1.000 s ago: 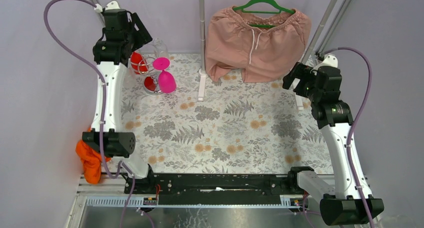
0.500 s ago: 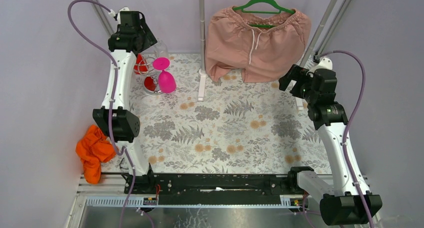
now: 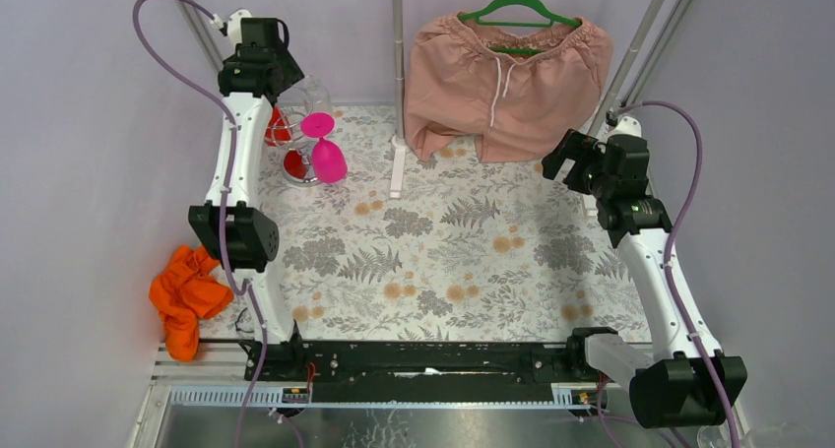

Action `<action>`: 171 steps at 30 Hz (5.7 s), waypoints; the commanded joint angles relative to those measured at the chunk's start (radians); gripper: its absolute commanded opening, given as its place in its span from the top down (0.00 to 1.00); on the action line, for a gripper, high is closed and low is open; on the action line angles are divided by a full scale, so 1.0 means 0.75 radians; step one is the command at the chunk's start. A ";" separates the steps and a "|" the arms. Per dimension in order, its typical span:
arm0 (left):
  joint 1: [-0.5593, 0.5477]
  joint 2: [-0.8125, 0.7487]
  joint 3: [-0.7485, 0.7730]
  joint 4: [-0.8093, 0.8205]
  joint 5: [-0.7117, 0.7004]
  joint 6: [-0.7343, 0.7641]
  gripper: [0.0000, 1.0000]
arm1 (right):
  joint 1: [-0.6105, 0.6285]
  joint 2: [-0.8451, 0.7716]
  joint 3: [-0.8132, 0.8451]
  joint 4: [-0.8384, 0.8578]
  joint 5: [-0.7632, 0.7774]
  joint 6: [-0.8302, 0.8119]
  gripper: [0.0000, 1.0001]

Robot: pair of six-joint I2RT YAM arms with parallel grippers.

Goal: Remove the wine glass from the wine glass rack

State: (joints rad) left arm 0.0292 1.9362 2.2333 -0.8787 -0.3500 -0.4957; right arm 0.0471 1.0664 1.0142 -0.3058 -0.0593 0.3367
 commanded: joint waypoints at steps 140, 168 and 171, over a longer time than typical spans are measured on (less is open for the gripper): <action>-0.137 -0.375 -0.459 0.177 0.177 0.026 1.00 | 0.005 0.102 -0.145 0.173 -0.129 0.042 0.01; -0.288 -0.575 -0.619 0.057 0.156 -0.019 1.00 | 0.007 0.056 -0.170 0.172 -0.204 0.054 0.03; -0.333 -0.610 -0.679 0.063 0.138 -0.031 1.00 | 0.006 0.041 -0.178 0.173 -0.212 0.057 0.03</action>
State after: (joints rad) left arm -0.1761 1.5726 1.7416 -0.8726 -0.2337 -0.4858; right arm 0.0471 1.1355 0.8860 -0.1986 -0.1879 0.3717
